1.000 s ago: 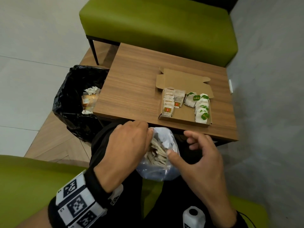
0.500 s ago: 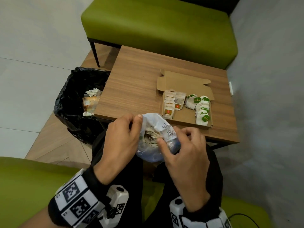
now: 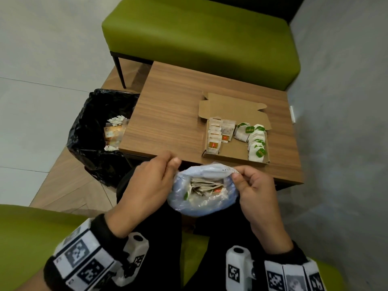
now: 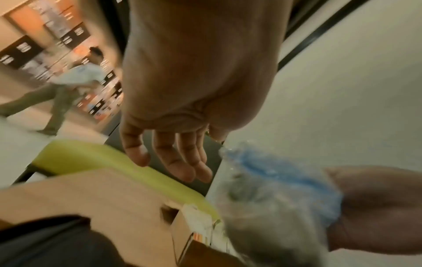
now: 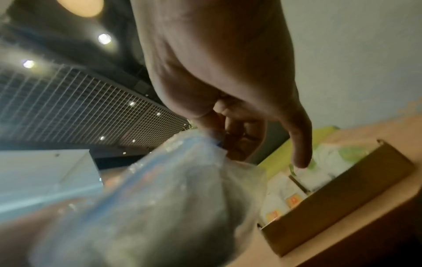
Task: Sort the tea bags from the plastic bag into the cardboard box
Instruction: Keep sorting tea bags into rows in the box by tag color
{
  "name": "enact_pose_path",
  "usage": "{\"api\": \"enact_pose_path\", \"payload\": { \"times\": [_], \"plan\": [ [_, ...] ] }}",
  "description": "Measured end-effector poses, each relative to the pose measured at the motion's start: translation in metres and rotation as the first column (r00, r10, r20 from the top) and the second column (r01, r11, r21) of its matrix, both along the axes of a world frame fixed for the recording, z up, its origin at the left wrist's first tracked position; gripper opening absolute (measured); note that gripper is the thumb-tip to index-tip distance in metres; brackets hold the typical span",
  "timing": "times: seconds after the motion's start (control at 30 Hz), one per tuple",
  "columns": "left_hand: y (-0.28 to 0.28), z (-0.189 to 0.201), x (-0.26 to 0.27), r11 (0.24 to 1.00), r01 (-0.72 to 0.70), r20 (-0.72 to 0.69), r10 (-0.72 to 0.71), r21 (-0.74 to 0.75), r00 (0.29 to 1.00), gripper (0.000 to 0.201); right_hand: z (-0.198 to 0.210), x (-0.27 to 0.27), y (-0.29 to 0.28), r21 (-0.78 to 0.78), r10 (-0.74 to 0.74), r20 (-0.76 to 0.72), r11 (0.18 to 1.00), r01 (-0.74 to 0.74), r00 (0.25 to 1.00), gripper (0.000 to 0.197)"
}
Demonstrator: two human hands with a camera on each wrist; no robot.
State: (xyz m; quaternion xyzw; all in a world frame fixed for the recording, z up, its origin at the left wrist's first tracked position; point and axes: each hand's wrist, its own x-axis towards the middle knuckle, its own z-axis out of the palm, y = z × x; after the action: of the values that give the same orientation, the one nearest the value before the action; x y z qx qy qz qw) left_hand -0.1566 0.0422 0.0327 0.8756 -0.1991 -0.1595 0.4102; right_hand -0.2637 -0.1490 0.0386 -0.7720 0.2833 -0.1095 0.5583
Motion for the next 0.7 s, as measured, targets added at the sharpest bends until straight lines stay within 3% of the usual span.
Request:
{"api": "enact_pose_path", "payload": {
  "times": [0.1,0.2,0.37,0.53,0.63,0.7],
  "plan": [
    [-0.007,0.019,-0.005,0.996,0.068,0.07,-0.065,-0.053,0.995,0.046,-0.003,0.003,-0.006,-0.094,0.051,-0.026,0.994,-0.053,0.998,0.028],
    [-0.014,0.03,-0.006,0.978,0.208,0.1,-0.206,-0.013,0.973,0.053,-0.004,0.004,-0.005,-0.125,0.111,-0.064,0.985,-0.118,0.992,0.025],
    [-0.022,0.033,-0.002,0.958,0.287,0.047,-0.288,0.025,0.957,0.027,0.004,0.008,-0.002,-0.097,0.191,-0.051,0.976,-0.195,0.98,0.024],
    [-0.027,0.024,-0.002,0.986,0.049,-0.073,-0.061,-0.159,0.995,0.043,0.016,0.009,-0.001,0.043,0.183,0.043,0.982,-0.185,0.982,0.014],
    [-0.029,0.02,-0.003,0.986,-0.049,-0.003,0.049,-0.16,0.999,0.043,0.019,0.009,0.0,-0.052,0.156,0.023,0.987,-0.155,0.987,0.044],
    [-0.031,0.021,-0.003,0.971,-0.096,-0.009,0.097,-0.217,0.995,0.04,0.019,0.011,0.003,-0.13,0.176,0.009,0.976,-0.174,0.984,0.047]
  ]
}}
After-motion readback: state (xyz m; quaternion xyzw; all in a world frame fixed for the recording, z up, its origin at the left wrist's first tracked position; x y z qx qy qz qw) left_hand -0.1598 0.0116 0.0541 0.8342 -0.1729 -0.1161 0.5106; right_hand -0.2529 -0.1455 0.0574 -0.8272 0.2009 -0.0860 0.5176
